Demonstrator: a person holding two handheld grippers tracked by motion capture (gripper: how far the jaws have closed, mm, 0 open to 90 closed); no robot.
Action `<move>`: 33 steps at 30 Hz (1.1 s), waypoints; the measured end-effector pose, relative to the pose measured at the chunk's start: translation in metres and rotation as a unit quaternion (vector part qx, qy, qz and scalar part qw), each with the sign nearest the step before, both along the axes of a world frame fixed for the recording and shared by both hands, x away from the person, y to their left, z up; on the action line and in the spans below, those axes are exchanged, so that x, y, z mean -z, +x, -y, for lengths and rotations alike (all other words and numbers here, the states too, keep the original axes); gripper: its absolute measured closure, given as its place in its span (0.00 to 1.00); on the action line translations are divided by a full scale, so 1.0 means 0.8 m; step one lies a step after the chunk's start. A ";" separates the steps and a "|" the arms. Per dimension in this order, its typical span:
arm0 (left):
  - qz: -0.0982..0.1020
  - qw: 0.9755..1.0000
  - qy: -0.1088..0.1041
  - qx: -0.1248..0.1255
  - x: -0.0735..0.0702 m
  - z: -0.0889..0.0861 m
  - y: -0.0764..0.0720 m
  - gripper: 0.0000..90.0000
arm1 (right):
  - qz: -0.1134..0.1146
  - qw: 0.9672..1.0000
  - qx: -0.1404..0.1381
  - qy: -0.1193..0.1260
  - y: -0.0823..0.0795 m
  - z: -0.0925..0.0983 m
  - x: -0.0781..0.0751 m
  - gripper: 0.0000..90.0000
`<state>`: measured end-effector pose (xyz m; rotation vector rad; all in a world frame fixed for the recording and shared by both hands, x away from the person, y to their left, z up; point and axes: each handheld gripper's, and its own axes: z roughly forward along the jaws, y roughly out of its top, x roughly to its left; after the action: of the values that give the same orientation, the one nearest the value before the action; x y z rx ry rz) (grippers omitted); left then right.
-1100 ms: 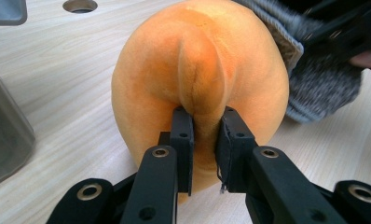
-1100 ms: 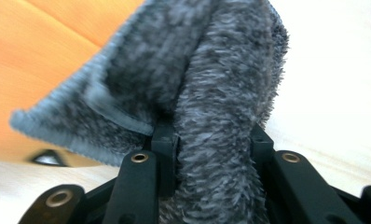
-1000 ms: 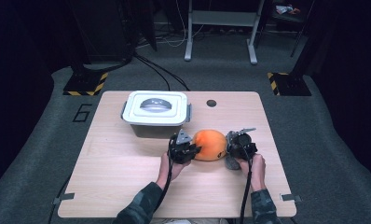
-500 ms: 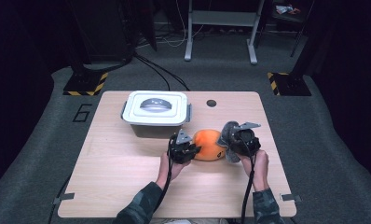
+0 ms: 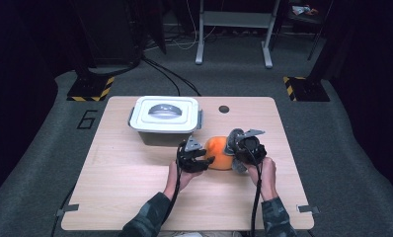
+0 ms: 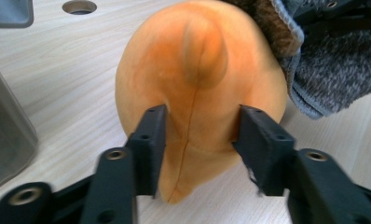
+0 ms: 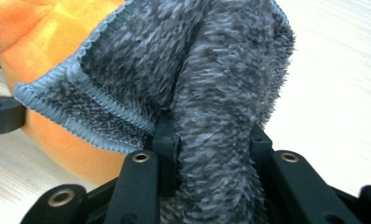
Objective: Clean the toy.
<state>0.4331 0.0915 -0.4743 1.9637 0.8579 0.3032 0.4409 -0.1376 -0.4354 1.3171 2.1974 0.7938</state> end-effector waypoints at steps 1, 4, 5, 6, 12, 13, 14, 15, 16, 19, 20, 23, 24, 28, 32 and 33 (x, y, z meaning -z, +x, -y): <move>-0.007 1.000 -0.004 -0.001 0.002 -0.001 0.000 0.51 | -0.003 1.000 0.004 0.002 0.000 0.001 0.000 0.73; -0.013 1.000 -0.004 -0.001 0.010 -0.006 -0.001 0.47 | -0.002 1.000 0.003 0.002 0.000 0.002 0.001 0.73; -0.017 1.000 -0.003 0.003 0.013 -0.008 -0.002 0.47 | -0.001 1.000 0.006 0.004 0.000 0.002 0.002 0.73; -0.017 1.000 0.002 0.000 0.017 -0.009 -0.003 0.47 | -0.001 1.000 0.004 0.003 0.001 0.003 0.002 0.73; -0.049 0.999 0.005 -0.001 0.037 -0.014 0.000 0.50 | -0.002 1.000 0.010 0.004 0.001 0.007 0.003 0.73; -0.047 0.999 0.008 0.002 0.039 -0.014 0.001 0.52 | 0.000 1.000 0.010 0.005 0.001 0.008 0.004 0.73; -0.048 0.999 0.007 0.001 0.040 -0.013 0.001 0.55 | -0.001 1.000 0.011 0.006 0.001 0.009 0.004 0.73; -0.045 0.999 0.008 0.001 0.042 -0.012 0.001 0.58 | -0.004 1.000 0.014 0.006 0.000 0.009 0.004 0.73; -0.046 0.999 0.002 0.004 0.043 -0.011 0.001 0.62 | -0.005 1.000 0.015 0.008 0.000 0.009 0.004 0.73; -0.040 0.999 0.000 0.005 0.043 -0.009 0.002 0.75 | -0.001 1.000 0.014 0.007 0.000 0.011 0.004 0.74; -0.037 0.999 0.003 0.005 0.043 -0.009 0.003 0.78 | 0.000 1.000 0.015 0.007 0.000 0.011 0.004 0.74; -0.031 1.000 0.001 0.001 0.042 -0.007 0.002 0.87 | 0.001 1.000 0.020 0.011 -0.001 0.014 0.005 0.74; -0.026 1.000 0.007 0.003 0.041 -0.007 0.002 0.89 | 0.002 1.000 0.022 0.012 -0.002 0.015 0.005 0.74; -0.009 1.000 0.012 0.005 0.034 -0.004 0.003 0.91 | 0.010 0.999 0.029 0.016 -0.003 0.020 0.004 0.75; 0.000 1.000 0.017 0.014 0.022 -0.002 0.005 0.92 | 0.014 0.999 0.037 0.019 -0.005 0.027 -0.001 0.75; 0.001 1.000 0.020 0.016 0.019 0.000 0.005 0.92 | 0.016 0.999 0.035 0.018 -0.006 0.030 -0.004 0.75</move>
<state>0.4372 0.0919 -0.4894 2.0112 0.8243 0.3060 0.4364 -0.1614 -0.4324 1.3823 2.1094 0.8242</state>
